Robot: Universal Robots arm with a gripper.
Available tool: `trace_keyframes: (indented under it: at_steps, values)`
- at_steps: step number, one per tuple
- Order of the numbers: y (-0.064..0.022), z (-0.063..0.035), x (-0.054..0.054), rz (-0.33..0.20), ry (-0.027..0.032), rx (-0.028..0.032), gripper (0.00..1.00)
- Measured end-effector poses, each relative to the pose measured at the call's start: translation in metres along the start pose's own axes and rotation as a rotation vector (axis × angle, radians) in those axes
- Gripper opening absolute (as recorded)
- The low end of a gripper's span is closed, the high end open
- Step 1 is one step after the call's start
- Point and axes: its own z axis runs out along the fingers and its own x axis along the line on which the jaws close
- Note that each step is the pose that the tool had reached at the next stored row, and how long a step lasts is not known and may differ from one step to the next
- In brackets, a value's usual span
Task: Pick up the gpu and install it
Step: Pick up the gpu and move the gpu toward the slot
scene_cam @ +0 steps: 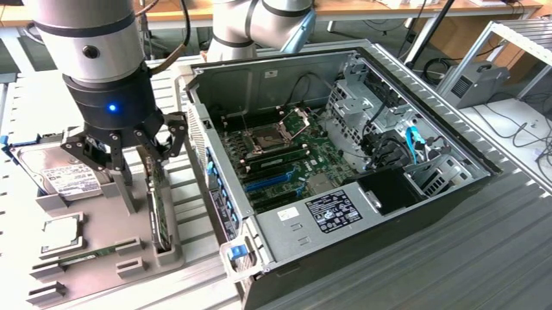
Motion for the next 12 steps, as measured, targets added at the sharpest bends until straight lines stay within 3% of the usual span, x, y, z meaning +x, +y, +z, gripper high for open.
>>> trace_keyframes:
  at_steps: [12]
  values:
    - [-0.0034,0.0229,0.000,0.000,0.0061,0.0005,0.48]
